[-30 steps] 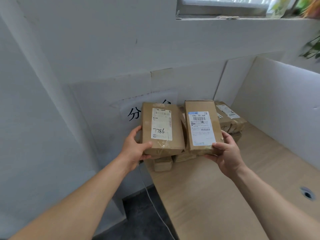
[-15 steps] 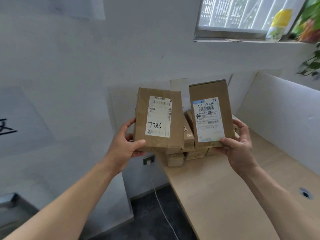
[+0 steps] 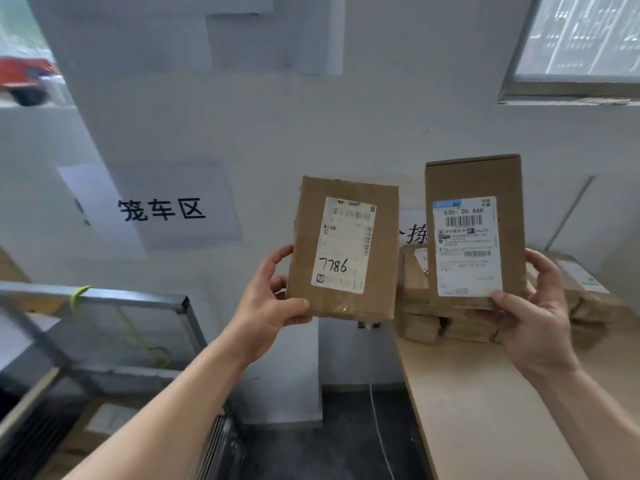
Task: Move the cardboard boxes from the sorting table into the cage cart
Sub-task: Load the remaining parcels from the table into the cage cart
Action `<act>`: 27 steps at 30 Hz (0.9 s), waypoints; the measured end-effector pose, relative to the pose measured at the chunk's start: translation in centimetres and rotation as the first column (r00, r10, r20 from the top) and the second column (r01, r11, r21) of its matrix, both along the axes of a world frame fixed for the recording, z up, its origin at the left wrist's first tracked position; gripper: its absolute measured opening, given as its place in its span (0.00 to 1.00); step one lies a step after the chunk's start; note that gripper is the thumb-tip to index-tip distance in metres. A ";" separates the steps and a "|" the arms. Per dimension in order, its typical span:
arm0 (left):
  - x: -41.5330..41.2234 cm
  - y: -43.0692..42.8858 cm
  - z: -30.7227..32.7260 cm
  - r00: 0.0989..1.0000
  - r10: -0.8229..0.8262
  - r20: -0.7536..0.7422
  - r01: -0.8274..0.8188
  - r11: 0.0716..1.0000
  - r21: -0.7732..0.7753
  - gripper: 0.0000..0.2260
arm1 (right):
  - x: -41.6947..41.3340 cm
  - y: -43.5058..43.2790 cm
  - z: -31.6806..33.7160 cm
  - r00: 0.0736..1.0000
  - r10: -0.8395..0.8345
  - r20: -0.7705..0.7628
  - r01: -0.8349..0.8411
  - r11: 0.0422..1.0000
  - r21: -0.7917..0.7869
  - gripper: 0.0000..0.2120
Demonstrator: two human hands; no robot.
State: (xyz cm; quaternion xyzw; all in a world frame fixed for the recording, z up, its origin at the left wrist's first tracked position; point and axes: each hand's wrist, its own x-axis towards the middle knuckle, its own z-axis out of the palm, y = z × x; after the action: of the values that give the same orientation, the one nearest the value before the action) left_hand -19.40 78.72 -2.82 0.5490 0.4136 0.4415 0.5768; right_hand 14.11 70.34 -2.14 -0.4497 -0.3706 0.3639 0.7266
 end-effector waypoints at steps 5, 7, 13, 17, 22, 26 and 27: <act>-3.2 -5.8 -0.9 0.987 0.161 0.003 -0.161 0.987 0.007 0.38 | -2.8 -1.2 -1.5 0.992 0.123 0.015 -0.123 0.992 -0.028 0.31; -4.6 -8.1 -1.6 0.977 0.213 0.029 -0.213 0.977 -0.004 0.38 | -4.3 -1.7 -2.3 0.983 0.184 0.005 -0.183 0.982 -0.037 0.30; -8.7 -15.2 -3.6 0.924 0.373 0.083 -0.371 0.928 -0.040 0.38 | -9.5 -3.2 -4.4 0.934 0.355 -0.032 -0.357 0.931 -0.082 0.31; -11.6 -19.5 -5.3 0.864 0.487 0.127 -0.479 0.873 -0.091 0.38 | -13.4 -4.6 -6.1 0.902 0.427 -0.063 -0.432 0.895 -0.111 0.31; -16.6 -25.6 -7.7 0.783 0.611 0.119 -0.593 0.790 -0.153 0.39 | -19.5 -7.1 -8.3 0.837 0.544 -0.066 -0.545 0.814 -0.199 0.27; -20.6 -30.1 -9.3 0.722 0.683 0.110 -0.658 0.727 -0.196 0.39 | -24.5 -9.2 -9.3 0.782 0.614 -0.103 -0.617 0.743 -0.259 0.27; -21.7 -31.2 -9.7 0.708 0.698 0.109 -0.670 0.713 -0.207 0.40 | -25.9 -9.8 -9.4 0.767 0.632 -0.114 -0.636 0.724 -0.267 0.27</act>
State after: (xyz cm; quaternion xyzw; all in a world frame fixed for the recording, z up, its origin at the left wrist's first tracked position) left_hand -41.06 47.50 -12.48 0.2683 0.5664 0.6387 0.4465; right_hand -11.84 60.52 -11.55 -0.3947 -0.4387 0.6438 0.4872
